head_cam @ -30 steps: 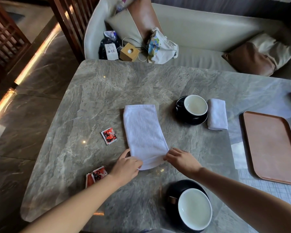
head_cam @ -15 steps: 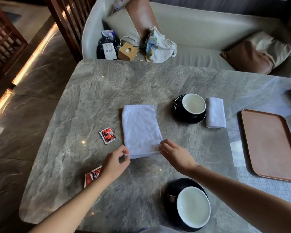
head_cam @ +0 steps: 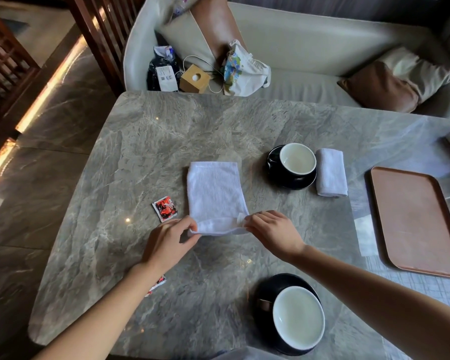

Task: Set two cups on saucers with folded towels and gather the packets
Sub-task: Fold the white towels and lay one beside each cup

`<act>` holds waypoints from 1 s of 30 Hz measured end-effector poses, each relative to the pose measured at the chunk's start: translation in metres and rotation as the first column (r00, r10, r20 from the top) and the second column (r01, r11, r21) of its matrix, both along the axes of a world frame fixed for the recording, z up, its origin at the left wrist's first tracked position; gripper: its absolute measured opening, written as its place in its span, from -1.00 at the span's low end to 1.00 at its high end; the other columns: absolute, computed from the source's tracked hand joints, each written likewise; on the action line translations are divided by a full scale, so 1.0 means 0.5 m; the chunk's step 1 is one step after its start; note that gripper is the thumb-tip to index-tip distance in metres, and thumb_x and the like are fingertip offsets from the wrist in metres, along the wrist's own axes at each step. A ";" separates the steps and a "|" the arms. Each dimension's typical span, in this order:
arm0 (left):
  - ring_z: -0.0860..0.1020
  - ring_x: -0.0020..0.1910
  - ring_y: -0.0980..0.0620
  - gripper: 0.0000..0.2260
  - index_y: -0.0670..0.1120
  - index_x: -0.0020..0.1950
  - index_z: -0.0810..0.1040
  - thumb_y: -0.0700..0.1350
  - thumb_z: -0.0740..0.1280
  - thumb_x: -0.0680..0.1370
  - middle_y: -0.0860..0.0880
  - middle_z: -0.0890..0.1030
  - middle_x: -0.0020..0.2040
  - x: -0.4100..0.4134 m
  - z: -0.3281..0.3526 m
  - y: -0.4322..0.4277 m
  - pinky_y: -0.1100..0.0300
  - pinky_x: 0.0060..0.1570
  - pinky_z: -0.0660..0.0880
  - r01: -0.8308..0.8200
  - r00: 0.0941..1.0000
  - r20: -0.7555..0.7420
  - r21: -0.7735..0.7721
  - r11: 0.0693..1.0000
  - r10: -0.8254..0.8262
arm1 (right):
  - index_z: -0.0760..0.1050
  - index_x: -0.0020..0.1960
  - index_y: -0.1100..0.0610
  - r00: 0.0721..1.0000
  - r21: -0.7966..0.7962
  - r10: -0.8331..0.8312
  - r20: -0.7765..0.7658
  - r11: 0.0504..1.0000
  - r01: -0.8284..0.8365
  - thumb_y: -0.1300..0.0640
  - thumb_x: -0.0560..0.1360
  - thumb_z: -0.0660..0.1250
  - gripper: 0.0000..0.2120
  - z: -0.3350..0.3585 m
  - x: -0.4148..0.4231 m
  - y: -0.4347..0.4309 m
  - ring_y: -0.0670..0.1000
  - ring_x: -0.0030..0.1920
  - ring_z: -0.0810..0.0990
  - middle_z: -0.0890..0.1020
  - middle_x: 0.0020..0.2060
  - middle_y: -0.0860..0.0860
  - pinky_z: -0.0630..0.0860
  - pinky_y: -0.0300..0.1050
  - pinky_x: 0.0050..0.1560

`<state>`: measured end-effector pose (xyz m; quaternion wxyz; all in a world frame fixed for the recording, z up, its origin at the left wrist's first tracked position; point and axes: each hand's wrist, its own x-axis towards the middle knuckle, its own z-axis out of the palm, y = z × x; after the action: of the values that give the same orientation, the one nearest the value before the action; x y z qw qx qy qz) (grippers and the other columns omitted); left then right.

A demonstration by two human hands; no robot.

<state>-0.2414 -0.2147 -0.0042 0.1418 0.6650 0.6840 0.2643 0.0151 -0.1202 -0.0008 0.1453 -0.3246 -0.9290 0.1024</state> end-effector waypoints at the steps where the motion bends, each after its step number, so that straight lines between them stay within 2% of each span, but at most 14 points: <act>1: 0.43 -0.43 0.09 -0.71 0.05 -0.16 0.37 -0.06 0.50 0.36 0.09 0.58 -0.36 0.002 0.002 0.001 0.24 -0.41 0.42 0.003 1.000 -0.013 -0.003 1.000 -0.003 | 0.56 -0.12 0.09 1.000 0.004 0.002 0.008 1.000 -0.002 0.09 0.51 0.34 -0.91 0.000 0.002 -0.001 -0.05 -0.17 0.65 0.68 -0.21 -0.09 0.55 -0.18 -0.12; 4: 0.32 -0.51 0.10 -0.72 0.06 -0.13 0.33 0.00 0.45 0.41 0.09 0.54 -0.41 0.006 0.003 -0.003 0.24 -0.44 0.38 0.009 0.999 -0.039 -0.045 0.999 -0.011 | 0.56 -0.17 0.07 1.000 0.024 0.014 0.024 1.000 -0.014 0.07 0.52 0.33 -0.88 -0.001 0.008 -0.004 -0.07 -0.22 0.63 0.66 -0.27 -0.11 0.53 -0.20 -0.11; 7: 0.24 -0.56 0.09 -0.76 0.06 -0.14 0.31 0.04 0.39 0.46 0.09 0.40 -0.50 0.004 -0.006 -0.011 0.26 -0.48 0.28 0.015 1.000 -0.004 -0.124 0.992 -0.015 | 0.56 -0.18 0.08 0.999 -0.012 0.021 0.032 1.000 -0.021 0.09 0.50 0.35 -0.89 -0.001 0.009 -0.011 -0.04 -0.28 0.61 0.64 -0.33 -0.09 0.52 -0.22 -0.15; 10: 0.28 -0.52 0.07 -0.79 0.10 -0.19 0.28 0.01 0.32 0.51 0.07 0.40 -0.51 0.002 -0.022 -0.014 0.19 -0.44 0.26 0.028 0.980 0.197 -0.260 0.965 0.024 | 0.56 -0.10 0.11 0.999 -0.180 -0.035 0.030 0.983 0.040 0.10 0.53 0.29 -0.89 0.002 0.005 -0.019 0.04 -0.27 0.61 0.64 -0.30 -0.02 0.49 -0.16 -0.26; 12: 0.25 -0.49 0.06 -0.78 0.08 -0.22 0.29 -0.06 0.32 0.52 0.07 0.37 -0.52 0.005 -0.031 -0.014 0.16 -0.41 0.22 0.037 0.935 0.346 -0.316 0.948 0.079 | 0.53 0.01 0.07 0.991 -0.348 -0.121 0.060 0.928 0.134 0.09 0.56 0.23 -0.88 0.005 -0.001 -0.024 0.05 -0.22 0.59 0.65 -0.23 -0.01 0.45 -0.11 -0.26; 13: 0.23 -0.47 0.07 -0.78 0.06 -0.22 0.30 -0.09 0.32 0.53 0.06 0.35 -0.52 0.007 -0.033 -0.014 0.16 -0.39 0.20 0.040 0.909 0.402 -0.342 0.939 0.108 | 0.50 0.05 0.04 0.985 -0.441 -0.159 0.068 0.881 0.173 0.11 0.56 0.21 -0.88 0.006 -0.005 -0.024 0.03 -0.23 0.58 0.64 -0.22 -0.03 0.44 -0.10 -0.24; 15: 0.22 -0.42 0.07 -0.79 0.01 -0.23 0.33 -0.15 0.32 0.53 -0.04 0.35 -0.47 0.009 -0.033 -0.013 0.17 -0.36 0.17 0.054 0.845 0.503 -0.419 0.906 0.183 | 0.44 0.05 0.04 0.969 -0.663 -0.244 0.045 0.718 0.211 0.19 0.53 0.20 -0.87 0.009 -0.015 -0.021 -0.01 -0.35 0.47 0.57 -0.34 -0.04 0.39 -0.09 -0.28; 17: 0.26 -0.34 0.03 -0.83 -0.06 -0.21 0.37 -0.18 0.30 0.54 -0.14 0.37 -0.38 0.009 -0.030 -0.008 0.17 -0.31 0.17 0.082 0.765 0.585 -0.503 0.860 0.269 | 0.42 0.03 0.10 0.940 -0.847 -0.342 0.017 0.494 0.195 0.26 0.53 0.20 -0.88 0.011 -0.022 -0.014 -0.01 -0.37 0.38 0.48 -0.37 0.05 0.37 -0.11 -0.33; 18: 0.29 -0.30 0.01 -0.85 -0.08 -0.19 0.38 -0.18 0.30 0.55 -0.15 0.38 -0.33 0.008 -0.029 -0.005 0.17 -0.29 0.18 0.094 0.729 0.609 -0.540 0.837 0.312 | 0.43 0.03 0.13 0.922 -0.911 -0.385 0.030 0.368 0.184 0.27 0.55 0.20 -0.90 0.011 -0.023 -0.010 -0.01 -0.36 0.40 0.47 -0.34 0.06 0.41 -0.13 -0.35; 20: 0.36 -0.23 0.03 -0.88 -0.10 -0.17 0.41 -0.17 0.29 0.56 -0.11 0.42 -0.25 0.007 -0.027 0.002 0.21 -0.23 0.22 0.105 0.675 0.629 -0.599 0.794 0.385 | 0.45 0.02 0.13 0.898 -0.971 -0.429 0.101 0.154 0.183 0.21 0.57 0.23 -0.93 0.009 -0.026 -0.004 -0.04 -0.30 0.47 0.51 -0.22 0.05 0.50 -0.15 -0.35; 22: 0.37 -0.23 0.11 -0.89 -0.12 -0.16 0.43 -0.18 0.28 0.56 -0.02 0.43 -0.24 0.007 -0.027 0.009 0.27 -0.22 0.24 0.088 0.647 0.630 -0.621 0.779 0.430 | 0.48 -0.02 0.09 0.876 -0.975 -0.454 0.164 0.058 0.213 0.13 0.56 0.27 -0.95 0.002 -0.032 0.002 -0.06 -0.25 0.52 0.53 -0.14 0.03 0.54 -0.15 -0.32; 25: 0.35 -0.30 0.11 -0.94 -0.18 -0.12 0.43 -0.23 0.27 0.55 0.00 0.43 -0.29 0.010 -0.034 0.021 0.34 -0.31 0.25 -0.019 0.621 0.616 -0.606 0.795 0.485 | 0.49 0.00 0.07 0.843 -0.971 -0.507 0.181 0.043 0.235 0.07 0.54 0.30 -0.91 -0.012 -0.045 0.016 -0.07 -0.23 0.55 0.56 -0.13 0.00 0.56 -0.16 -0.26; 27: 0.32 -0.35 0.09 -0.90 -0.18 -0.16 0.41 -0.31 0.28 0.53 -0.04 0.41 -0.35 0.015 -0.045 0.032 0.39 -0.42 0.24 -0.126 0.592 0.608 -0.579 0.806 0.529 | 0.48 0.06 0.09 0.844 -0.974 -0.512 0.161 0.054 0.219 0.11 0.55 0.29 -0.89 -0.022 -0.055 0.024 -0.07 -0.17 0.57 0.55 -0.12 0.00 0.58 -0.17 -0.18; 30: 0.32 -0.37 0.09 -0.83 -0.14 -0.23 0.38 -0.36 0.28 0.50 -0.05 0.41 -0.36 0.022 -0.063 0.048 0.34 -0.40 0.23 -0.258 0.559 0.601 -0.529 0.809 0.572 | 0.44 0.12 0.15 0.799 -0.972 -0.593 0.102 0.110 0.205 0.23 0.53 0.29 -0.83 -0.041 -0.076 0.034 -0.04 -0.17 0.53 0.51 -0.18 0.01 0.52 -0.08 -0.11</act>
<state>-0.2305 -0.1906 -0.0356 0.4633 0.2738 0.7434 0.3971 -0.0230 -0.1033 -0.0212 0.0847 -0.5631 -0.5015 0.6513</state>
